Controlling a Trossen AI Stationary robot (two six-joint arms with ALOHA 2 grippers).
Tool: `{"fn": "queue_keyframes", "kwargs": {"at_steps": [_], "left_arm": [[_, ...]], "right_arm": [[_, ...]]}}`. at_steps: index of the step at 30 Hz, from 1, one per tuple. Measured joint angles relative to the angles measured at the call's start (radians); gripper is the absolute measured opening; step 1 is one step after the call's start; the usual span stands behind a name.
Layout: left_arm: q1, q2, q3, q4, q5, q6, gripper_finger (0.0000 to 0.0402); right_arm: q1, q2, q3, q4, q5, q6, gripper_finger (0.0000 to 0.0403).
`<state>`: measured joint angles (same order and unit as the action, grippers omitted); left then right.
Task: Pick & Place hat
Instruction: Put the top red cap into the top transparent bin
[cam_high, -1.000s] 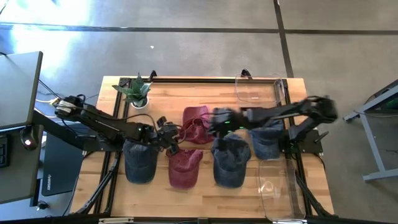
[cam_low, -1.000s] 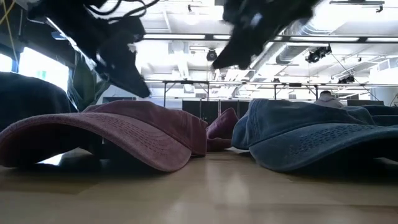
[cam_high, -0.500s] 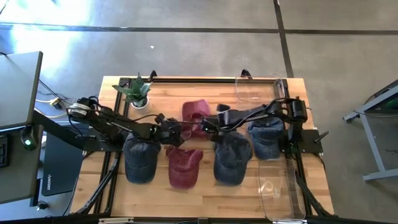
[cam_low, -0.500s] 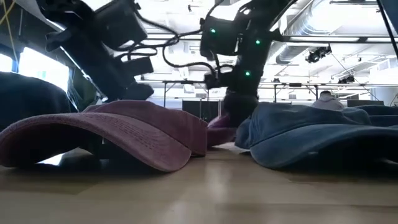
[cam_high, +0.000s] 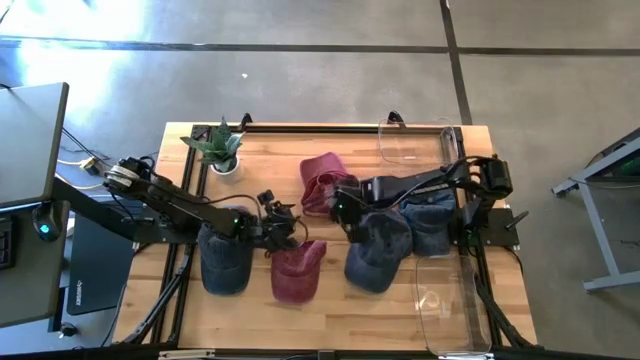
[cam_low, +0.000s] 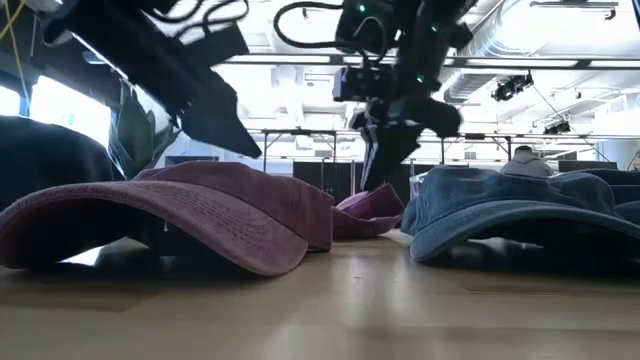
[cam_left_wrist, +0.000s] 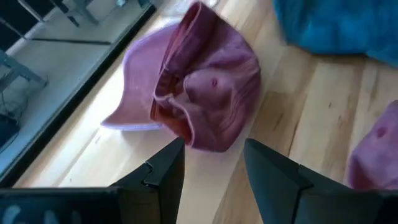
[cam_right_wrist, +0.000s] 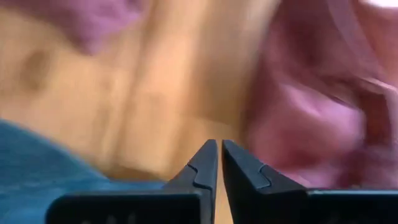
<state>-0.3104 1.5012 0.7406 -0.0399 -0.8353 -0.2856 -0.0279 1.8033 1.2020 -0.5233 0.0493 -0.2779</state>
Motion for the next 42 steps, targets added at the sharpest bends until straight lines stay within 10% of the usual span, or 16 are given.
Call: {"fn": "queue_keyframes", "kwargs": {"at_steps": [13, 24, 30, 42], "left_arm": [[0.12, 0.156, 0.0, 0.339, 0.192, 0.159, 0.016], [0.315, 0.171, 0.095, 0.318, 0.463, 0.114, 0.016], [0.402, 0.171, 0.098, 0.158, 0.644, 0.017, 0.016], [0.401, 0.171, 0.093, -0.009, 0.431, -0.039, 0.016]], "right_arm": [[0.014, 0.008, -0.337, 0.616, 0.203, -0.155, 0.017], [-0.005, 0.049, -0.376, 0.737, 0.105, -0.169, 0.0014], [0.052, 0.032, -0.376, 0.682, 0.186, -0.172, 0.0025], [0.144, -0.057, -0.376, 0.579, 0.136, -0.222, 0.0007]]}}
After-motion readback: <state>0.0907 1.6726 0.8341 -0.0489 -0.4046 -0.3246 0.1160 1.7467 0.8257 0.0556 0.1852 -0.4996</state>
